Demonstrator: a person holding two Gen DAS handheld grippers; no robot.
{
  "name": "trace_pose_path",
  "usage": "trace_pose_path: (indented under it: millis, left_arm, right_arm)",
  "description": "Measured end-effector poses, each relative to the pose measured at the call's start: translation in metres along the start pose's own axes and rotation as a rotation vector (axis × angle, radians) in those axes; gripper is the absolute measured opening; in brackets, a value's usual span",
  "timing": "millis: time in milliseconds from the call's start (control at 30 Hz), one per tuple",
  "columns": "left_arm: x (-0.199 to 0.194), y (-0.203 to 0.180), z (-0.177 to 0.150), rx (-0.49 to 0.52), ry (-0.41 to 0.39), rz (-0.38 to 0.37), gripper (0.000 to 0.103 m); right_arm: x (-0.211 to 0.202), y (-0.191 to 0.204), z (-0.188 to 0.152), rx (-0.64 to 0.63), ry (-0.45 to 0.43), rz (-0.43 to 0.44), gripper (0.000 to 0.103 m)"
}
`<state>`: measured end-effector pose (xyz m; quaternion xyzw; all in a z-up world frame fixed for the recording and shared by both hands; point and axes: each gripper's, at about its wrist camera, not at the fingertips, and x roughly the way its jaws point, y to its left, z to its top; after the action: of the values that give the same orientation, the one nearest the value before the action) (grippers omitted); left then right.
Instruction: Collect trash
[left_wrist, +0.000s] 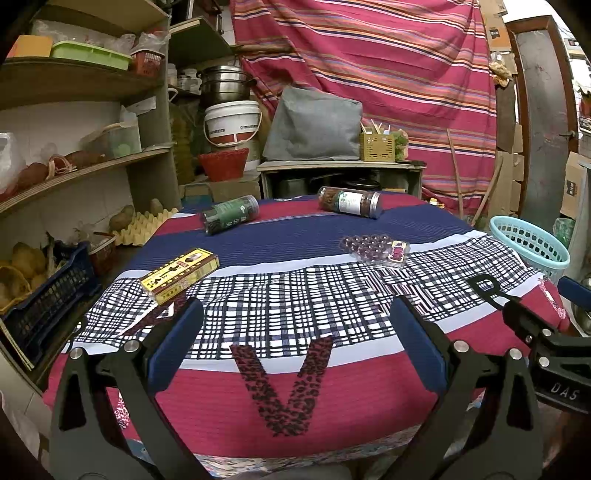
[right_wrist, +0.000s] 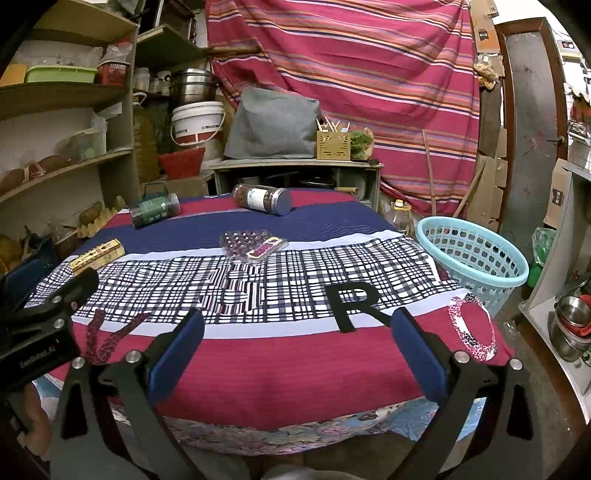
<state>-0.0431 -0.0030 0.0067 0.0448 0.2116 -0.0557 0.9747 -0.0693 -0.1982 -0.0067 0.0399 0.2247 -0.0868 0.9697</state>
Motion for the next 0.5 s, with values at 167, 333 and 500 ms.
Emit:
trace_pose_path:
  millis: [167,333,500]
  left_arm:
    - [-0.0001,0.0012,0.0004,0.001,-0.001,0.002,0.098]
    - [0.0000,0.0015,0.0003,0.001,-0.001,0.002,0.098]
    - [0.0003,0.0014,0.0001,0.001,-0.001,0.001,0.098]
  right_arm:
    - [0.0000,-0.0003,0.0001,0.001,0.000,0.001,0.099]
    - [-0.0009,-0.0003,-0.0008,0.001,0.001,0.003,0.099]
    - [-0.0008,-0.0004,-0.0005,0.000,0.001,0.002,0.099]
